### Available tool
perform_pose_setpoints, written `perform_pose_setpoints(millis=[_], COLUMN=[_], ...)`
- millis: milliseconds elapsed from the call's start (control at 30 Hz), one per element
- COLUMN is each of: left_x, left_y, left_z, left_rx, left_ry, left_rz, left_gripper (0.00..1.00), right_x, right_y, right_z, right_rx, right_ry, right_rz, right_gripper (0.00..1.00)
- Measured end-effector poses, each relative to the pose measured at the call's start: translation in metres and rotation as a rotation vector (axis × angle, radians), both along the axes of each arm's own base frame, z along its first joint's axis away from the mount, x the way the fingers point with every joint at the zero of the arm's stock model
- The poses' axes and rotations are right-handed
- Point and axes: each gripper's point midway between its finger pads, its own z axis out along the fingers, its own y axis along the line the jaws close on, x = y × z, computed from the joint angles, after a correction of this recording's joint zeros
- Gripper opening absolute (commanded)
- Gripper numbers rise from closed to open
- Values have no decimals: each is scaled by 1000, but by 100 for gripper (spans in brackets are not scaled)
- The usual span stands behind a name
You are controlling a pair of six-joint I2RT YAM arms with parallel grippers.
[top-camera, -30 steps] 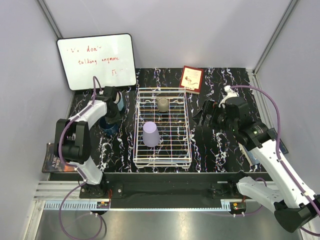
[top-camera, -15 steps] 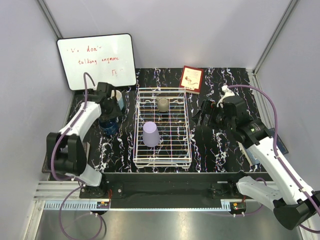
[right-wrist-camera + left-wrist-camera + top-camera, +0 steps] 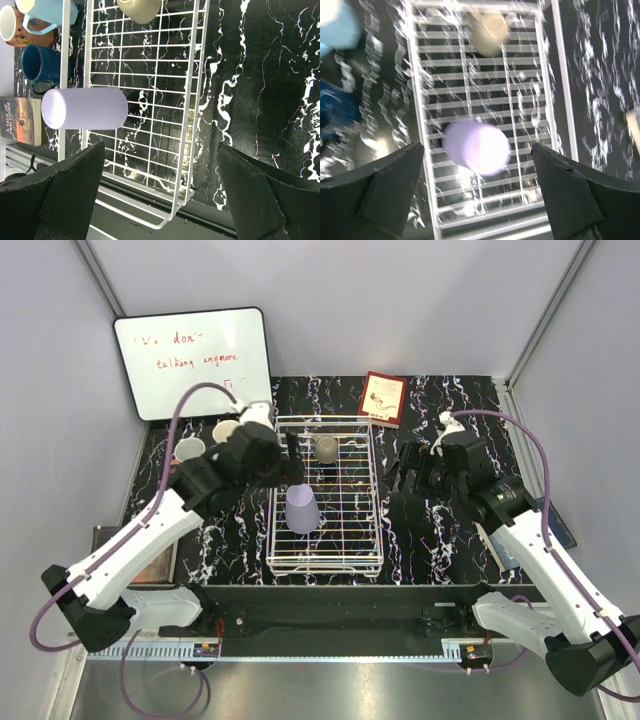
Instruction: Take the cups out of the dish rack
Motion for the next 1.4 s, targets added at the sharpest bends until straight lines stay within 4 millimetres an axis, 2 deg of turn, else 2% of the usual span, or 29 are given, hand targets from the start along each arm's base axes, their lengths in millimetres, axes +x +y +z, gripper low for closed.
perform_pose_setpoints(millis=[67,133,200,300,467,733,800,833,867,900,967,1000,1300,1400], left_x=[-12,-20,-28,-34,-31,-27,-24,-24,-23,-23,-22,-21,-20,-22], left_y=[-14,-21,-23,-24,-26,-36,-39,-41,-42,-43,-44,-46,-45,-42], left_z=[-14,-32,-48,-59,-69,-105,-115,-120,-125,-128,-131,-130,-127,-118], left_rx=[19,57,93,114,134,193,207,214,219,222,223,218,222,221], left_ry=[31,67,98,120,138,183,195,203,209,213,212,206,195,180], left_rz=[-25,-28,-27,-25,-9,-15,-15,-17,-19,-21,-23,-29,-35,-38], left_gripper=[99,99,99,99,99,98,90,82,60,49,6,0,0,0], right_x=[-1,-2,-3,-5,-10,-15,-17,-18,-19,-20,-22,-23,-25,-24], right_y=[0,-1,-1,-2,-4,-7,-8,-8,-8,-9,-10,-10,-11,-11], right_z=[-3,-9,-13,-14,-13,-12,-13,-14,-15,-15,-16,-15,-15,-15], right_rx=[-3,-9,-13,-14,-14,-3,-3,-3,-4,-4,-4,-2,-1,-1], right_ry=[8,20,29,33,33,25,29,32,35,38,38,35,33,33], right_rz=[2,2,2,3,3,-2,-3,-4,-5,-6,-6,-7,-7,-7], right_gripper=[100,100,100,100,100,100,100,100,100,100,100,100,100,100])
